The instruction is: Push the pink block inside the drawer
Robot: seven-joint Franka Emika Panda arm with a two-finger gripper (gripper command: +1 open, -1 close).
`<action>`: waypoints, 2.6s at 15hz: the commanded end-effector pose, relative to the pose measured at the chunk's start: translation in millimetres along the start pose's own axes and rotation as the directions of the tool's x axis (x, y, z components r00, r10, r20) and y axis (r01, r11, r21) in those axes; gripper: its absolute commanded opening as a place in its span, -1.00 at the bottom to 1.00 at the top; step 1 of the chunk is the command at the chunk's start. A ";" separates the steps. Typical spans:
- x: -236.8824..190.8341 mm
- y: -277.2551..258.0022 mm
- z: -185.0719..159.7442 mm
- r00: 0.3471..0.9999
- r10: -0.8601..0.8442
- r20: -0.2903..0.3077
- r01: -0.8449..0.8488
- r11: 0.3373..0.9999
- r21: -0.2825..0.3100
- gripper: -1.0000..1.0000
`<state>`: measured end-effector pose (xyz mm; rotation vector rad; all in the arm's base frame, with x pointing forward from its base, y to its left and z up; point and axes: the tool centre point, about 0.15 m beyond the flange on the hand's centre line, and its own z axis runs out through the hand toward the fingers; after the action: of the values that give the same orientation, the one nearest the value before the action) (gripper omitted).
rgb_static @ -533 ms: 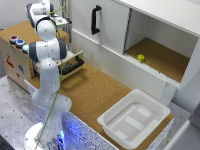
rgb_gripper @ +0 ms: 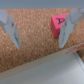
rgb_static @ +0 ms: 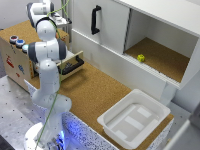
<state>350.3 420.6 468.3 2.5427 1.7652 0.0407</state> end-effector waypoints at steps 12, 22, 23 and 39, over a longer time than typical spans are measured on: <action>123.2 16.1 9.2 0.981 -0.155 -0.120 0.150 0.987 -0.053 1.00; 125.2 50.4 24.7 0.995 -0.075 -0.072 0.069 0.994 -0.083 -1.00; 124.6 49.9 25.0 0.995 -0.077 -0.071 0.071 0.994 -0.083 -1.00; 49.6 55.7 42.5 1.000 0.017 -0.018 -0.018 0.999 -0.046 -1.00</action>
<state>426.8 460.4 425.0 2.5310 1.7935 0.2130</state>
